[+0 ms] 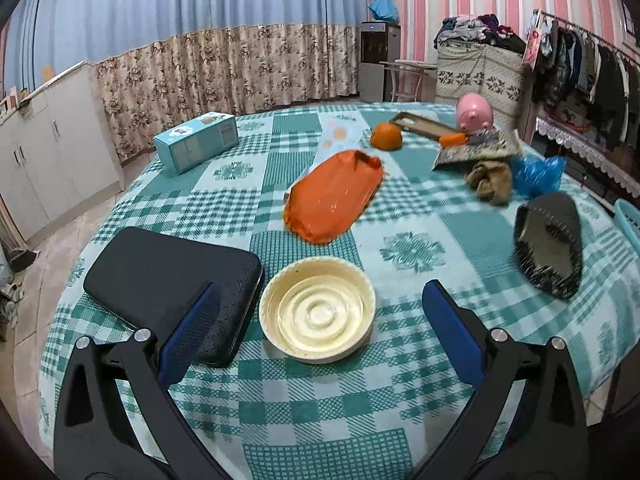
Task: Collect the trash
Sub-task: 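Grasp the cream round plastic lid with the left tool and lift it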
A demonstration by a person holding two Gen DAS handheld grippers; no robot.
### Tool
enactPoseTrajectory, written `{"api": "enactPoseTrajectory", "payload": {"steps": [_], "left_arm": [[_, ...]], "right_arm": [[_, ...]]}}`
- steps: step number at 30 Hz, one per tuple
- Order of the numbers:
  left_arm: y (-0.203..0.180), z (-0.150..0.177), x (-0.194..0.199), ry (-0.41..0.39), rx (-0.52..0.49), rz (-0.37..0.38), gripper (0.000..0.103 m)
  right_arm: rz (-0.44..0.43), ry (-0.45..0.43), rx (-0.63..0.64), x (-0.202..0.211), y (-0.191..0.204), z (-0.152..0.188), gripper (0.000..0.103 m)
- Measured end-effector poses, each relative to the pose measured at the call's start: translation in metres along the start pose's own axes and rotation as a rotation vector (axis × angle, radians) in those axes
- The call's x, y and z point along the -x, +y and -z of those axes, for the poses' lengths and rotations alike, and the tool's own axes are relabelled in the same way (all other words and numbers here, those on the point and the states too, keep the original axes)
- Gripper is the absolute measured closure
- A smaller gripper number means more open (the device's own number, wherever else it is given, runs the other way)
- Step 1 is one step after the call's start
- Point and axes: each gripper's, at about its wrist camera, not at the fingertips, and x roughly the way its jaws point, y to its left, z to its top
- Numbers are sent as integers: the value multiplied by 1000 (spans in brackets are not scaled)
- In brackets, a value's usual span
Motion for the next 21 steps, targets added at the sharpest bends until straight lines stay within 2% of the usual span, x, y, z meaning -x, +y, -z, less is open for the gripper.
{"api": "enactPoseTrajectory", "payload": {"steps": [2, 4, 6, 8, 13, 21], "left_arm": [[0, 3, -5, 12, 1, 10, 11], [-1, 5, -11, 30, 0, 25, 21], [-1, 4, -17, 51, 0, 38, 36], [-1, 3, -17, 47, 2, 47, 42], [0, -8, -19, 37, -9, 46, 42], [21, -37, -4, -38, 27, 6, 42]], "right_arm": [[-5, 0, -1, 0, 2, 1, 7], [-16, 0, -3, -1, 4, 1, 7], [-33, 2, -4, -1, 7, 0, 7], [-55, 2, 5, 0, 14, -1, 7], [-120, -3, 81, 2, 44, 0, 7], [-303, 21, 159, 6, 91, 7, 5]]}}
